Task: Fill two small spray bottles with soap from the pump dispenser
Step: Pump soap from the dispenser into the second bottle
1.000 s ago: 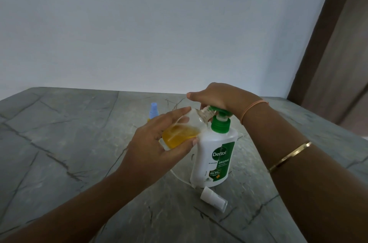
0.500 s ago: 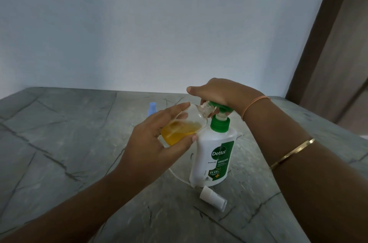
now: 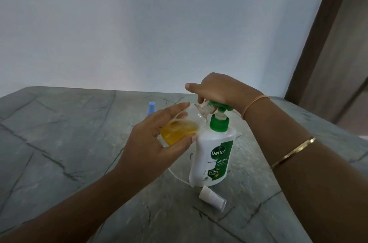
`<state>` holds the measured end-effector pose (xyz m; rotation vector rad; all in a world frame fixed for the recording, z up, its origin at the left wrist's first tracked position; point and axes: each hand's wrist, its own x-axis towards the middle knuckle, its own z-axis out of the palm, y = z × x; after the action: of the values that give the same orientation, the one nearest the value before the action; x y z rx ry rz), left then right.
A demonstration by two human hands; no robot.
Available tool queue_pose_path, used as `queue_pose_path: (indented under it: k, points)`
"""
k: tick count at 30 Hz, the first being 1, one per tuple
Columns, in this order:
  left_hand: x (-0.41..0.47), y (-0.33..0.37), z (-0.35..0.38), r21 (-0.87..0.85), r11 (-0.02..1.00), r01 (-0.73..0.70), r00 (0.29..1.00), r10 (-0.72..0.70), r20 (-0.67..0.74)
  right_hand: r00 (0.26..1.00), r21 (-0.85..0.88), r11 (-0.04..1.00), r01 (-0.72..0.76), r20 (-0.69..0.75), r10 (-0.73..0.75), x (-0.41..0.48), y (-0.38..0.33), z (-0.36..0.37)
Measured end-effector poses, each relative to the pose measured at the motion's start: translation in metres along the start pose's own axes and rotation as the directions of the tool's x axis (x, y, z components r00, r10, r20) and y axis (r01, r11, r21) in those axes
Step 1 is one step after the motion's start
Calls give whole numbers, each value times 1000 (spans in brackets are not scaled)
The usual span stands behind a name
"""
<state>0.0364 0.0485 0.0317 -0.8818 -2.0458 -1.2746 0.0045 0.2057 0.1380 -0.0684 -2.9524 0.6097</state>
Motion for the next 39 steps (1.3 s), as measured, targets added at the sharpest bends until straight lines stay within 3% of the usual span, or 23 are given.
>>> queue_pose_path:
  k: [13, 22, 29, 39]
  points:
    - [-1, -1, -3, 20, 1000, 4, 1000, -4, 30, 989, 31, 995, -99, 111, 95, -2, 1, 6]
    - [-1, 1, -4, 2, 1000, -1, 1000, 1, 31, 999, -54, 998, 7, 45, -4, -4, -5, -1]
    - [0, 0, -4, -3, 1000, -7, 999, 7, 31, 988, 85, 995, -61, 144, 48, -8, -5, 0]
    - [-1, -1, -2, 3, 1000, -3, 999, 2, 43, 988, 46, 997, -61, 144, 54, -8, -4, 3]
